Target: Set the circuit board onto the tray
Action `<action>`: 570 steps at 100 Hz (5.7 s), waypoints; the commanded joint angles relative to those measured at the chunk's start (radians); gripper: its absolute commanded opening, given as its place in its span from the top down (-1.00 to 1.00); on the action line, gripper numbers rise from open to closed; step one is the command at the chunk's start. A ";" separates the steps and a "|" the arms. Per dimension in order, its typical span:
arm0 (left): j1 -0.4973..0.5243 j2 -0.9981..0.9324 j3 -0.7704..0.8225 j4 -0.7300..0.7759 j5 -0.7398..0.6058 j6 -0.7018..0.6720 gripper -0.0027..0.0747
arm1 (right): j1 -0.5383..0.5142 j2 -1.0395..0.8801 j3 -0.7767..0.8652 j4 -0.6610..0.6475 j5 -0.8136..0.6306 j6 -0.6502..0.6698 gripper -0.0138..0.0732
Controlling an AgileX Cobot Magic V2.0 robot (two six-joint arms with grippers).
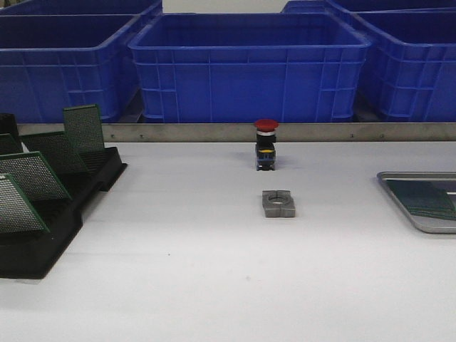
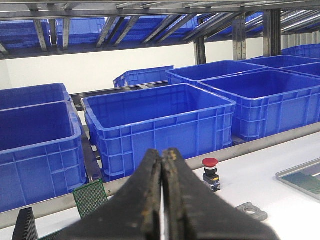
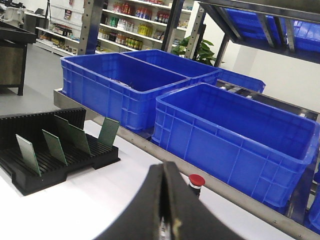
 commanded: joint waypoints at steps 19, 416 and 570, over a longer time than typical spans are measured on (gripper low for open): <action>0.003 0.011 -0.026 -0.006 -0.048 -0.011 0.98 | -0.001 0.013 -0.024 0.025 -0.031 -0.004 0.82; 0.327 -0.042 0.253 0.869 0.035 -0.975 0.98 | -0.172 -0.031 0.309 -1.399 -0.627 1.526 0.82; 0.327 -0.042 0.253 0.869 0.035 -0.975 0.98 | -0.183 -0.043 0.309 -1.185 -0.520 1.290 0.82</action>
